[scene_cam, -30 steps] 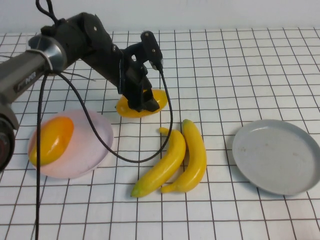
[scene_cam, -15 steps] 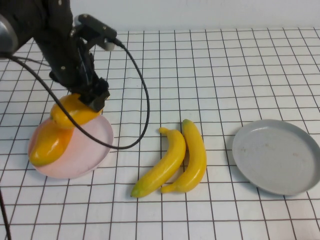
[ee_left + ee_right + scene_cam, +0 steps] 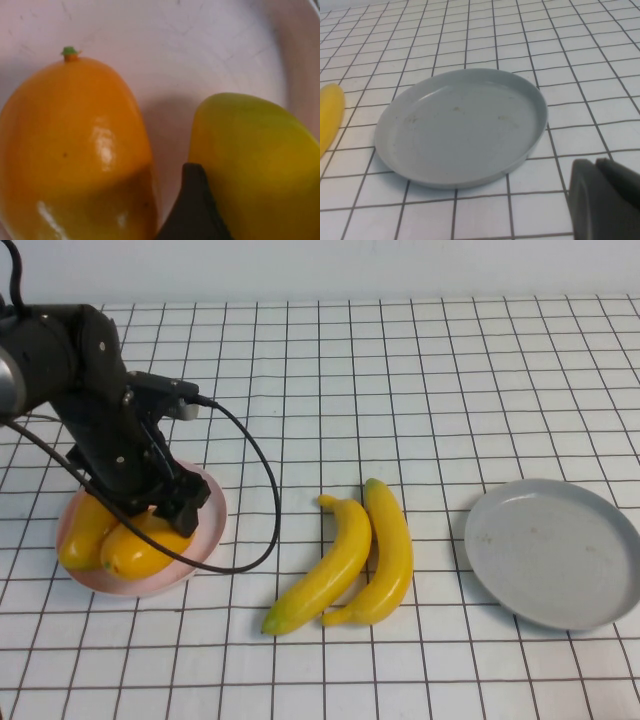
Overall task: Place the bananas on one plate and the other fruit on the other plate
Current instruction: Put one type of fruit in the left plate, then put another type of fruit in the right plate
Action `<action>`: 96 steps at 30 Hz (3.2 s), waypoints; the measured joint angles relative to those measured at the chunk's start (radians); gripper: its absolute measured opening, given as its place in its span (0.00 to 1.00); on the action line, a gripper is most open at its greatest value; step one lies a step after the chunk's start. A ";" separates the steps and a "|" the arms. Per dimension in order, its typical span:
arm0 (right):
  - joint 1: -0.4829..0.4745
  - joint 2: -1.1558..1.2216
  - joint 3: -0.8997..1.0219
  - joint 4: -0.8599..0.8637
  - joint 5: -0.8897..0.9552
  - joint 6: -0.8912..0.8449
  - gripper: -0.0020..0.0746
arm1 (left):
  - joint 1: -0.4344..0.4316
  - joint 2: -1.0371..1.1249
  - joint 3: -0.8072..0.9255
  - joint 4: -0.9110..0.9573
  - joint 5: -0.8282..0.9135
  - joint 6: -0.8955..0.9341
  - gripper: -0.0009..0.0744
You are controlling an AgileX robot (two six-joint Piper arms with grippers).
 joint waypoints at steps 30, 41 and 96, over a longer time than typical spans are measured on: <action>0.000 0.000 0.000 0.000 0.000 0.000 0.01 | 0.019 -0.765 0.359 -0.256 -0.419 0.229 0.42; 0.000 0.000 0.000 0.000 0.000 0.000 0.01 | 0.019 -1.295 0.795 -0.102 -0.708 -0.025 0.02; 0.000 0.000 0.000 0.000 0.000 0.000 0.01 | 0.203 -1.873 1.478 0.093 -0.725 -0.228 0.01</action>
